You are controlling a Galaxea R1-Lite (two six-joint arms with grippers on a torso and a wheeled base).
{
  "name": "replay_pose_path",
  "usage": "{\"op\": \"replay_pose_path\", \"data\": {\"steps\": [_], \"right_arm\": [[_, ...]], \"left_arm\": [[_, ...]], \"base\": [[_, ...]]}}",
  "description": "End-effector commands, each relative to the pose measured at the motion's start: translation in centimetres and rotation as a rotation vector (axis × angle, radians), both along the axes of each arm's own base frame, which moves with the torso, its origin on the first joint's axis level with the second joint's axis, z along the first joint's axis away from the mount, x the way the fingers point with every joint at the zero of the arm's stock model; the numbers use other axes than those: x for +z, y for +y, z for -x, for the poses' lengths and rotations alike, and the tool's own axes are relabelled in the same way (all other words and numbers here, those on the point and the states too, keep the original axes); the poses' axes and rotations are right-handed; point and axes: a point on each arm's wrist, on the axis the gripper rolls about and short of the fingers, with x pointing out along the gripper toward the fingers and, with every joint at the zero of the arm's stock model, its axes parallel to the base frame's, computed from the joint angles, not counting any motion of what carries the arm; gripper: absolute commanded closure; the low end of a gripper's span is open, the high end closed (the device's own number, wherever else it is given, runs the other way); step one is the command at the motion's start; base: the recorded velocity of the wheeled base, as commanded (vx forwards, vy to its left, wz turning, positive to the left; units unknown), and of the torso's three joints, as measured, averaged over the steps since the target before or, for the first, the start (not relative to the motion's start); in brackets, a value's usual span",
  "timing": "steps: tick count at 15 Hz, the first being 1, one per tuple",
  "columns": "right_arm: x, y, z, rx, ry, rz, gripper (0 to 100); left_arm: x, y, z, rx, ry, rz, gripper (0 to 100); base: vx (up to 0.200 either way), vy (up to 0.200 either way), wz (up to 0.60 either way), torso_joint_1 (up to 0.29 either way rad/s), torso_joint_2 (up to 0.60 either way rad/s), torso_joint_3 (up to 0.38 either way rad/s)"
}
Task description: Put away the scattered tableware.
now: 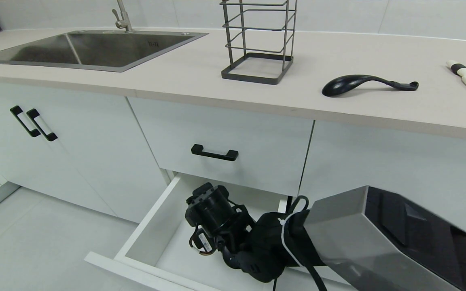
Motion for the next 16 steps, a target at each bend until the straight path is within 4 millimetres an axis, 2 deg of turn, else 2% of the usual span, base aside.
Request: {"op": "replay_pose_path", "data": {"steps": [1, 3, 4, 8, 12, 16], "right_arm": [[2.8, -0.2, 1.3, 0.022, -0.024, -0.042, 0], [4.4, 0.0, 2.9, 0.056, -0.035, -0.067, 0], [4.6, 0.0, 3.6, 0.068, -0.032, -0.063, 0], [7.2, -1.2, 7.6, 0.155, -0.02, -0.084, 0], [8.5, -3.8, 10.1, 0.227, -0.032, -0.158, 0], [7.8, -7.8, 12.7, 0.389, -0.018, -0.221, 0]], "left_arm": [[0.0, 0.0, 0.0, -0.001, 0.0, 0.0, 0], [0.0, 0.0, 0.0, -0.001, 0.0, 0.0, 0], [0.0, 0.0, 0.0, 0.001, 0.0, 0.0, 0], [0.0, 0.0, 0.0, 0.001, 0.0, 0.0, 0], [0.0, 0.0, 0.0, 0.001, 0.0, 0.0, 0], [0.0, 0.0, 0.0, 0.001, 0.0, 0.0, 0]], "base": [[0.0, 0.0, 0.0, 0.0, 0.0, 0.0], [0.0, 0.0, 0.0, 0.0, 0.0, 0.0], [0.0, 0.0, 0.0, 0.0, 0.0, 0.0], [0.0, 0.0, 0.0, 0.0, 0.0, 0.0], [0.0, 0.0, 0.0, 0.0, 0.0, 0.0], [0.0, 0.0, 0.0, 0.0, 0.0, 0.0]]}}
